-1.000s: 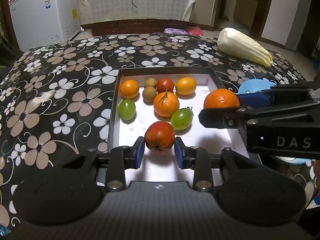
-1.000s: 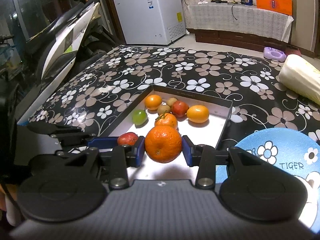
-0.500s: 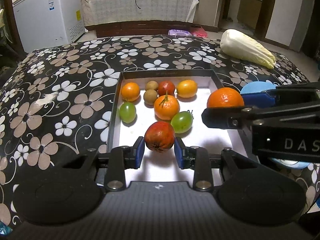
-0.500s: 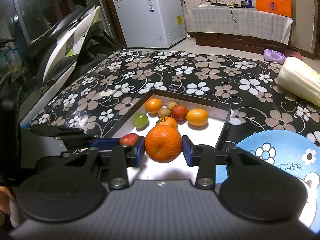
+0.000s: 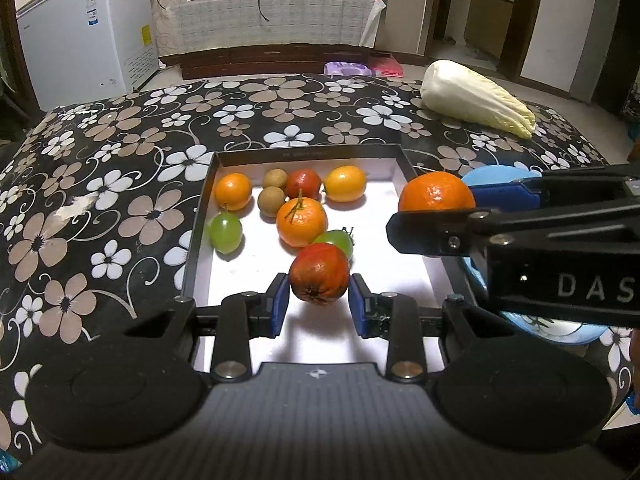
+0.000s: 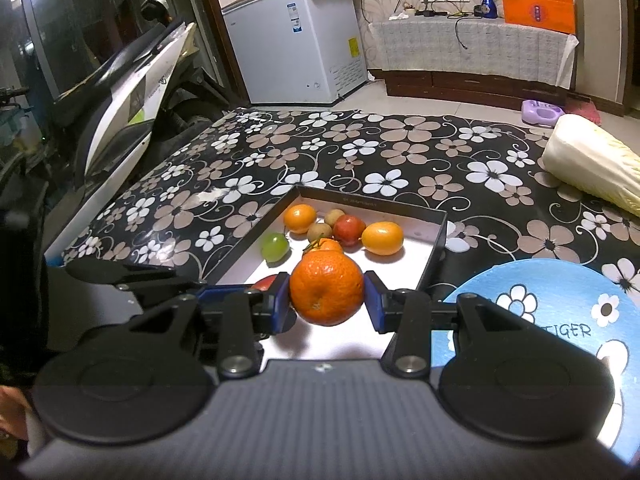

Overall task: Organize fruits
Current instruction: 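Lift and carry the orange and red fruit with both tools to the blue plate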

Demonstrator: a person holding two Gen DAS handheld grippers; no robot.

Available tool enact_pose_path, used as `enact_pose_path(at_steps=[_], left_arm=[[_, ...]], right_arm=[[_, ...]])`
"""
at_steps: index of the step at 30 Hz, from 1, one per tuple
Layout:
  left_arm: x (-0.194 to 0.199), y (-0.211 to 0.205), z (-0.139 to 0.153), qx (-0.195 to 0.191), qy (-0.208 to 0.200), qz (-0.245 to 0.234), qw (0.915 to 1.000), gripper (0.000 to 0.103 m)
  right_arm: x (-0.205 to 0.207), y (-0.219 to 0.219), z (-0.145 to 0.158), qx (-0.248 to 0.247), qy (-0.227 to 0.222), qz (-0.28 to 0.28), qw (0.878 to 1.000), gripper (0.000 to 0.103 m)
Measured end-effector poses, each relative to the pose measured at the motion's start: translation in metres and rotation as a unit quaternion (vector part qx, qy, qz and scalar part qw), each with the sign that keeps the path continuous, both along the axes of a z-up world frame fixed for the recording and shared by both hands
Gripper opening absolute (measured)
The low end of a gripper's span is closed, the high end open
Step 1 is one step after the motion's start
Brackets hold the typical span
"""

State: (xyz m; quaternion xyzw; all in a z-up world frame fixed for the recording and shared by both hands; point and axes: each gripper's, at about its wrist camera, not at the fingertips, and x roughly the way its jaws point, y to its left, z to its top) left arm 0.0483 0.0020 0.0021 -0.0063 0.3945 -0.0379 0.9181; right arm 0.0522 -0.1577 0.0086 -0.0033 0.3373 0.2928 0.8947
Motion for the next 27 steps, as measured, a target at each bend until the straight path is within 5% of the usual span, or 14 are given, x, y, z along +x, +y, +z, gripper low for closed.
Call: enact_pose_path(at_steps=[27], left_arm=[[0.003,-0.057,0.006,-0.014,-0.012,-0.048,0.9987,0.038]], right_arm=[[-0.011,-0.056,0.008,0.012,-0.009,-0.041,0.999,0.043]])
